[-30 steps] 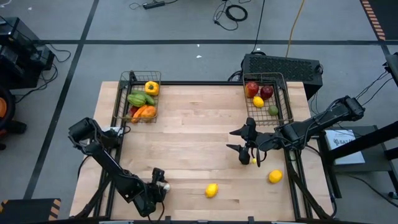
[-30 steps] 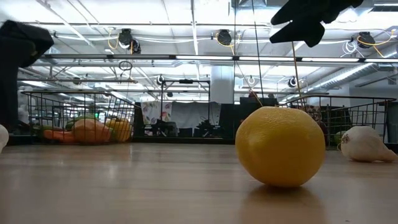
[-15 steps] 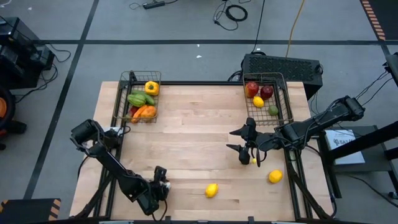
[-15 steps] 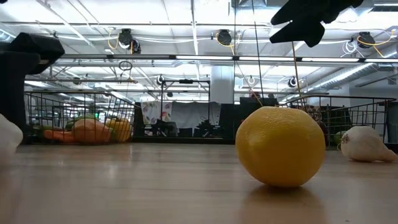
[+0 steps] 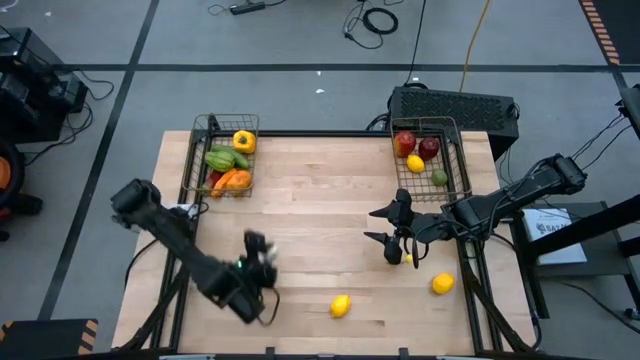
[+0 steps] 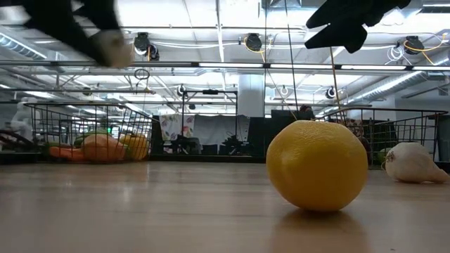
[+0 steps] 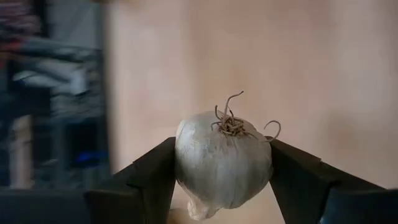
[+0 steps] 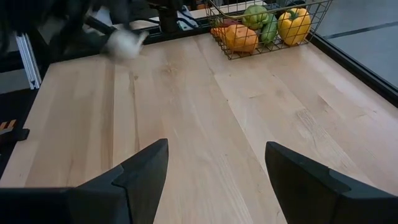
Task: Sort produce into baskets
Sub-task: Put the left white garlic into the left wire basket
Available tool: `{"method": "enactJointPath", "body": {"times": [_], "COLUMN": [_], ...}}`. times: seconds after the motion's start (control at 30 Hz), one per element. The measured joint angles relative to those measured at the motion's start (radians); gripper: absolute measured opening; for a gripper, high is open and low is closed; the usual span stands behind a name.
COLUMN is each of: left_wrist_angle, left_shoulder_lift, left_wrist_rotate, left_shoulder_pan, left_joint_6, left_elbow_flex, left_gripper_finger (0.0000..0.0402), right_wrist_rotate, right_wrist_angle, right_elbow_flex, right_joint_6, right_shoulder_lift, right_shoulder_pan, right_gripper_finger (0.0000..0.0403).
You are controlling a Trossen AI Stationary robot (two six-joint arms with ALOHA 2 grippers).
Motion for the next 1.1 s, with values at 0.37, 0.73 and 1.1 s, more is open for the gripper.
{"method": "enactJointPath", "body": {"times": [0.37, 0.73, 1.1], "left_wrist_angle": [-0.204, -0.111, 0.163], "left_shoulder_lift": [-0.325, -0.521, -0.426], "left_wrist_rotate": [-0.22, 0.02, 0.18], "left_shoulder_pan": [0.391, 0.934, 1.406], "left_joint_6": [0.092, 0.288, 0.359], "left_elbow_flex": [0.014, -0.026, -0.115], "left_gripper_finger": [0.0229, 0.0229, 0.0229], "right_wrist_rotate": [-0.004, -0.028, -0.028], "right_wrist_angle": [-0.006, -0.009, -0.009], "right_elbow_flex": [0.0, 0.0, 0.0], "right_joint_6": [0.003, 0.003, 0.003], "right_shoulder_lift": [0.0, 0.0, 0.0], "right_shoulder_pan": [0.0, 0.0, 0.0], "right_gripper_finger": [0.0258, 0.0258, 0.0258]}}
